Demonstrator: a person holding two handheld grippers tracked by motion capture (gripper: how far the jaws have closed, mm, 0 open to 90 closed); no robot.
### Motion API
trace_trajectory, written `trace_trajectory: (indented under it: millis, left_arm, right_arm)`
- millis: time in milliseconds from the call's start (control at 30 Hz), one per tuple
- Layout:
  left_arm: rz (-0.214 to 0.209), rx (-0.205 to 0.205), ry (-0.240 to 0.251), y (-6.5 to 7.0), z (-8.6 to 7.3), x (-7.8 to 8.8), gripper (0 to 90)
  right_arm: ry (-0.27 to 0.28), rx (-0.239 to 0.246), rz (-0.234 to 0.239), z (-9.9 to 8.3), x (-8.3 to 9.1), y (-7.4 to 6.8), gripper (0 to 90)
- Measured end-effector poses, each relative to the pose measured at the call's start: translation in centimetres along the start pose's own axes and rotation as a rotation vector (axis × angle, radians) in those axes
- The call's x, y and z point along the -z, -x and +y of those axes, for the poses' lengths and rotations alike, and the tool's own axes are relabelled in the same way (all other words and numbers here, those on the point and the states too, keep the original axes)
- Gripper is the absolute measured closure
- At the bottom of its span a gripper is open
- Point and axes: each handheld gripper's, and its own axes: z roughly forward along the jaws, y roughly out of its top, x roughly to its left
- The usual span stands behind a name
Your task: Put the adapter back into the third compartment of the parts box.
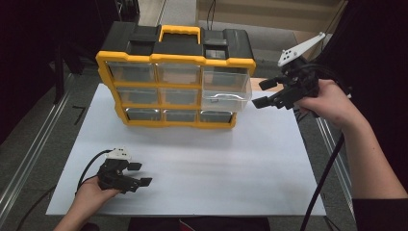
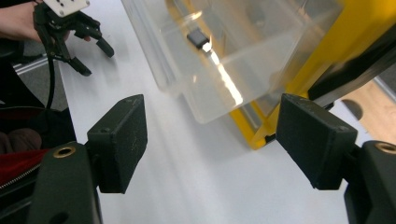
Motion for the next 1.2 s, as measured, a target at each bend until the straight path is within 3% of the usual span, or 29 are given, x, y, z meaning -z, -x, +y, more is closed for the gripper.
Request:
trace_trajectory:
  millis: [167,367,633,867,1200]
  left_arm:
    - [0.002,0.003,0.001,0.0,0.0,0.0,27.2]
    - [0.005,0.005,0.001,0.0,0.0,0.0,27.2]
    - [0.000,-0.001,0.003,0.0,0.0,0.0,27.2]
    - [0.003,0.000,0.008,0.1,-0.1,0.0,27.2]
    - [0.004,0.001,0.000,0.0,0.0,0.0,27.2]
  right_arm:
    - [0.005,-0.006,0.006,-2.0,-1.8,0.1,23.6]
    - [0.022,-0.052,0.026,-4.5,-3.6,0.5,24.1]
    - [0.021,-0.078,-0.010,-7.6,-6.1,0.0,24.8]
    - [-0.011,-0.083,0.000,-8.6,-8.8,-1.2,24.8]
    - [-0.030,-0.098,0.012,-9.8,-11.1,-2.4,24.9]
